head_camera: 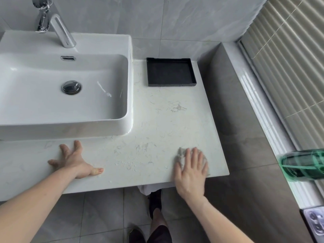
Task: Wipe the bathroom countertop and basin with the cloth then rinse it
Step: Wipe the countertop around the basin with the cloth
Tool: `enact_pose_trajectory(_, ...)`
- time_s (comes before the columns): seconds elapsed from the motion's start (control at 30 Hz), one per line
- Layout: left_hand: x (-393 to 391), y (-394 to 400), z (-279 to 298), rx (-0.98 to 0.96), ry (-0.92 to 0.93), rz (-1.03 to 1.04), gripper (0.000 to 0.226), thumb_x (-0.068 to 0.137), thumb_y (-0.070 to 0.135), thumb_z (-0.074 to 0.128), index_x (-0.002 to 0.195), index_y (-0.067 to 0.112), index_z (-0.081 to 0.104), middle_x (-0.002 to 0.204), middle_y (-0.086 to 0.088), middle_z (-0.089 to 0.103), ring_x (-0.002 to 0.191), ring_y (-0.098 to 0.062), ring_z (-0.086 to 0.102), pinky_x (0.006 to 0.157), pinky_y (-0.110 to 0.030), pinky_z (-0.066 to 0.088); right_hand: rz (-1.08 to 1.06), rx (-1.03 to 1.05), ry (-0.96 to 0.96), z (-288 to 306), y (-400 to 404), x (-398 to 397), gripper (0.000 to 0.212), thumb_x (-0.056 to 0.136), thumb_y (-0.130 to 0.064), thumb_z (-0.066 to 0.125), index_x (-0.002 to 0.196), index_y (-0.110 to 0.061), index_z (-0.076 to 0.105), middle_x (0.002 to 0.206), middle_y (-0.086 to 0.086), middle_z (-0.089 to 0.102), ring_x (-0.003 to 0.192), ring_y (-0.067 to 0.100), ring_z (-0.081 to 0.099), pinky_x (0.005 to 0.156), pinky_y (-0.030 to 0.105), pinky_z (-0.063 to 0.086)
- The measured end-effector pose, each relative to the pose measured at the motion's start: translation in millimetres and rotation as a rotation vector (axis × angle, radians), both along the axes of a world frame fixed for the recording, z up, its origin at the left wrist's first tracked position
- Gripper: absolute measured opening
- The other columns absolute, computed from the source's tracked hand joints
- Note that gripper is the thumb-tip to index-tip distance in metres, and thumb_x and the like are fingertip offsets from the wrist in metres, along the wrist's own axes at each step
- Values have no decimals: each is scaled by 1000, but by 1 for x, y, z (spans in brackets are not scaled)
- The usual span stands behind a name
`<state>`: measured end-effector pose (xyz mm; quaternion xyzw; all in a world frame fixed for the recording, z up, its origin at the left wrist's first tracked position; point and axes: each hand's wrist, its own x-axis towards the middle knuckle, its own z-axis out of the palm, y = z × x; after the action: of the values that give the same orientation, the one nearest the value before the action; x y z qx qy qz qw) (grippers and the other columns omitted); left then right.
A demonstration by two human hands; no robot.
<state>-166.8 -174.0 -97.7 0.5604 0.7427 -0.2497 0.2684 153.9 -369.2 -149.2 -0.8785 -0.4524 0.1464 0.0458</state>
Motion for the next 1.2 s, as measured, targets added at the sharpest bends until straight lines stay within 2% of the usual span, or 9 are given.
enact_pose_trajectory(0.13, 2, -3, 2, 9, 4, -5, 164, 35, 81, 80, 155, 35, -21, 160, -5, -31, 152, -44, -8, 122, -59, 3, 183, 9, 62, 5, 13, -41, 70, 104, -58, 12, 162, -26, -11, 168, -1, -26, 152, 19, -32, 124, 51, -16)
enact_pose_trajectory(0.27, 2, -2, 1, 20, -8, 16, 164, 32, 80, 81, 155, 38, -20, 160, -2, -30, 151, -47, -7, 122, -58, 6, 272, -15, 50, 7, 13, -7, 65, 104, -57, 13, 161, -37, -11, 168, -8, -24, 152, 17, -31, 125, 51, -13)
enact_pose_trajectory(0.4, -1, -2, -4, 26, -5, 7, 166, 28, 84, 77, 154, 40, -21, 159, -1, -31, 152, -47, -4, 122, -57, 9, 70, -22, -11, 1, 12, 67, 68, 100, -54, 16, 163, -35, 4, 172, -5, -7, 158, 23, -10, 126, 54, -3)
enact_pose_trajectory(0.53, -3, -2, -7, 43, -17, 5, 164, 29, 83, 78, 154, 39, -20, 159, -1, -32, 151, -48, -5, 121, -57, 8, -133, -42, -26, -1, 9, 113, 70, 95, -53, 17, 162, -32, 17, 172, 0, 9, 156, 27, 12, 123, 56, 20)
enact_pose_trajectory(0.7, 0, -7, -2, 59, -56, 40, 159, 37, 77, 84, 152, 44, -21, 159, 8, -32, 148, -53, -5, 118, -57, 24, -255, -41, -73, -9, 19, 80, 69, 97, -45, 25, 161, -20, 25, 169, 10, 18, 153, 36, 15, 119, 64, 18)
enact_pose_trajectory(0.87, 4, -6, 7, 66, -54, 39, 159, 37, 75, 86, 153, 45, -18, 160, 8, -31, 148, -52, -5, 116, -59, 28, 2, -23, -21, -2, 25, -8, 68, 104, -45, 21, 164, -21, -1, 172, 7, -9, 157, 31, -14, 124, 61, 0)
enact_pose_trajectory(1.0, 4, -8, 10, 67, -85, 66, 156, 42, 69, 89, 153, 47, -18, 161, 13, -31, 148, -52, -7, 114, -61, 32, 274, -16, 39, 0, 48, -67, 69, 105, -44, 27, 163, -24, -3, 171, 2, -14, 156, 29, -19, 124, 59, -5)
enact_pose_trajectory(1.13, 4, -6, 11, 60, -95, 67, 155, 45, 68, 89, 152, 47, -20, 160, 13, -32, 148, -52, -9, 114, -62, 31, 430, -13, 54, 4, 60, -37, 66, 106, -46, 24, 163, -33, -7, 170, -6, -20, 156, 22, -23, 125, 54, -7)
enact_pose_trajectory(1.2, 3, -7, 9, 67, -103, 70, 155, 44, 68, 89, 152, 48, -20, 160, 13, -33, 148, -52, -9, 114, -62, 31, 347, -24, 29, 1, 62, 0, 65, 105, -47, 20, 163, -33, -6, 171, -4, -18, 156, 22, -20, 126, 53, -7)
